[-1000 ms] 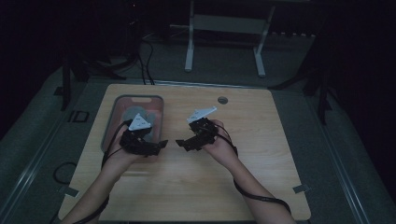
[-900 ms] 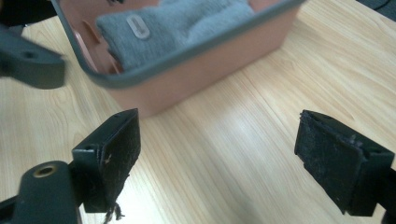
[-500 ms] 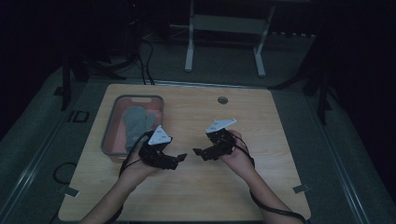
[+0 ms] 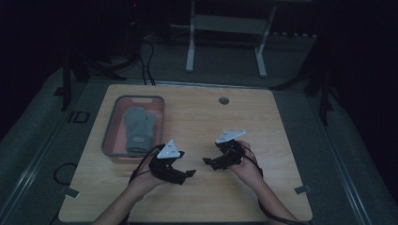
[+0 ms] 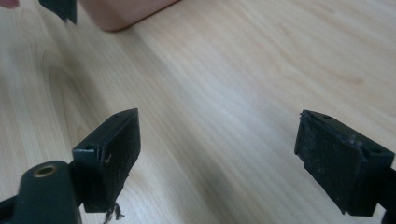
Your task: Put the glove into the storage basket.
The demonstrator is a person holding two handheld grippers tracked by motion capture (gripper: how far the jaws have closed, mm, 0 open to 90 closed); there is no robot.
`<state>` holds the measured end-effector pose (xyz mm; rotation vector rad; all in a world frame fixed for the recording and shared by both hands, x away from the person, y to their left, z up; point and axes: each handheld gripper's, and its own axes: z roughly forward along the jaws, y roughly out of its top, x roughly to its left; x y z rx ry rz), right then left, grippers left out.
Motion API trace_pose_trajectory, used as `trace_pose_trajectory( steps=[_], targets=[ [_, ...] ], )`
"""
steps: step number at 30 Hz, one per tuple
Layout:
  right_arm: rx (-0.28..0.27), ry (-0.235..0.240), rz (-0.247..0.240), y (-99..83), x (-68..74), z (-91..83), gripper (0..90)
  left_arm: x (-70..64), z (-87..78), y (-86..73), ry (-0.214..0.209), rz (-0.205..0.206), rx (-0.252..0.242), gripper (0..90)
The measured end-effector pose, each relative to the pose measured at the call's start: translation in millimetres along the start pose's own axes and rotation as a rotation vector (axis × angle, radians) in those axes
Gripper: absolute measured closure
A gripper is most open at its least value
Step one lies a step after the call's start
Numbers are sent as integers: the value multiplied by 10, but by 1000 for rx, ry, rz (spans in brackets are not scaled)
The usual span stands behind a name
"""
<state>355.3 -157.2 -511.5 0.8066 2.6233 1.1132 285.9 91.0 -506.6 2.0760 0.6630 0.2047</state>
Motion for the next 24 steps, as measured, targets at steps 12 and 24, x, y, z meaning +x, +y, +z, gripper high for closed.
trace_pose_trajectory(
  steps=[12,24],
  targets=[
    [6,-11,-23,-396,-7,61,138,-124,175,-195,-63,-5,24,192],
    [-10,-10,-43,-519,-9,87,137,-148,239,-241,-92,-17,30,192]
  ],
)
